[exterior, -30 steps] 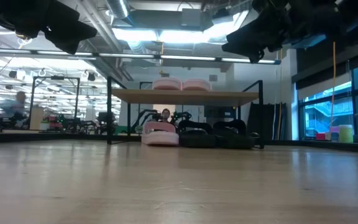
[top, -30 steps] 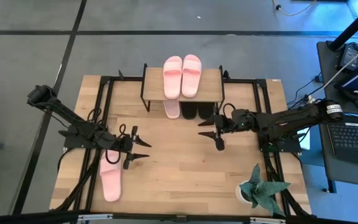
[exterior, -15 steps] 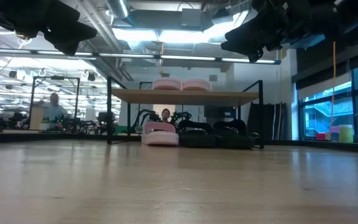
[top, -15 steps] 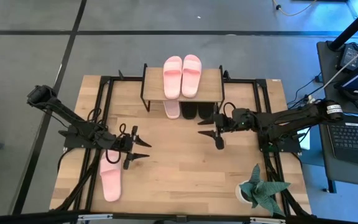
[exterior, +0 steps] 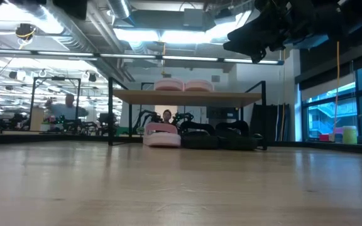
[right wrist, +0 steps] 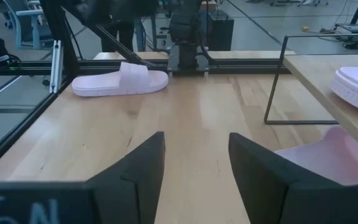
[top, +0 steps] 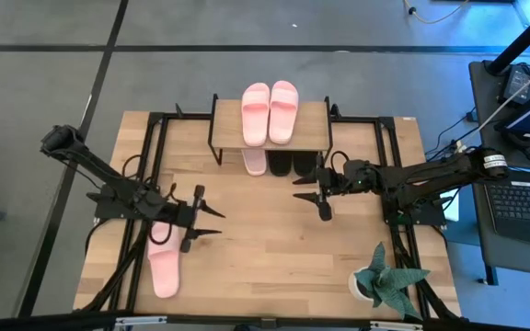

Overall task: Pick and place slides into the shelf
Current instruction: Put the pink slipper slide under the shelf

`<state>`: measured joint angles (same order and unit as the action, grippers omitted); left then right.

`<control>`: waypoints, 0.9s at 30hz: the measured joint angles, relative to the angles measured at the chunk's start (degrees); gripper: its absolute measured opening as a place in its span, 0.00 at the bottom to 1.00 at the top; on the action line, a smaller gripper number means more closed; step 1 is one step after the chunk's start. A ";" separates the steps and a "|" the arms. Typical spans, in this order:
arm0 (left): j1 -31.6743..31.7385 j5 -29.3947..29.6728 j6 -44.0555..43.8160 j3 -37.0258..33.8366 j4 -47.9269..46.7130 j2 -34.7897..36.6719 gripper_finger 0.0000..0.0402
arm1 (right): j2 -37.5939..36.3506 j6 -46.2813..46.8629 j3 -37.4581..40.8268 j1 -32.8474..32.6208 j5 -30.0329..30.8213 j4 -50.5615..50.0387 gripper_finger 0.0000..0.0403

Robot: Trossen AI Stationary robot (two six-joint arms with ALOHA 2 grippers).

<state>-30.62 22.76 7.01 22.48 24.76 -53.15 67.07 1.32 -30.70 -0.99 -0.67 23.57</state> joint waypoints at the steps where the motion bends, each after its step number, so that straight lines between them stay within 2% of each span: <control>1: -0.62 0.00 1.56 1.81 -1.99 -0.14 0.46 | 0.00 0.07 0.00 0.00 0.00 0.00 0.45; 4: -2.65 1.66 4.49 8.71 -12.24 -1.97 0.46 | 0.00 1.34 0.00 0.00 -0.02 -0.06 0.45; 7: -5.61 6.73 1.58 17.35 -27.80 -4.77 0.46 | 0.00 2.68 0.00 0.00 -0.02 -0.89 0.45; 12: -11.06 15.82 -14.21 29.36 -54.07 -11.53 0.46 | 0.02 1.57 0.00 0.00 -0.02 -2.06 0.45; 15: -13.30 16.68 -27.75 33.91 -66.25 -16.42 0.46 | 0.02 1.34 0.00 0.01 -0.02 -2.16 0.45; 18: -15.04 14.11 -40.62 37.02 -77.78 -22.22 0.46 | 0.02 0.68 0.00 0.02 -0.02 -2.30 0.45; 22: -16.48 4.49 -55.25 39.63 -90.99 -29.52 0.44 | 0.02 -1.61 0.00 0.02 0.00 -2.54 0.45; 27: -18.05 -8.05 -66.27 42.40 -95.54 -36.25 0.39 | 0.02 -2.09 -0.02 0.02 0.00 -2.98 0.45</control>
<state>-48.66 14.71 -59.26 64.88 -70.78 -89.40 67.09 -0.78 -30.72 -0.97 -0.67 20.59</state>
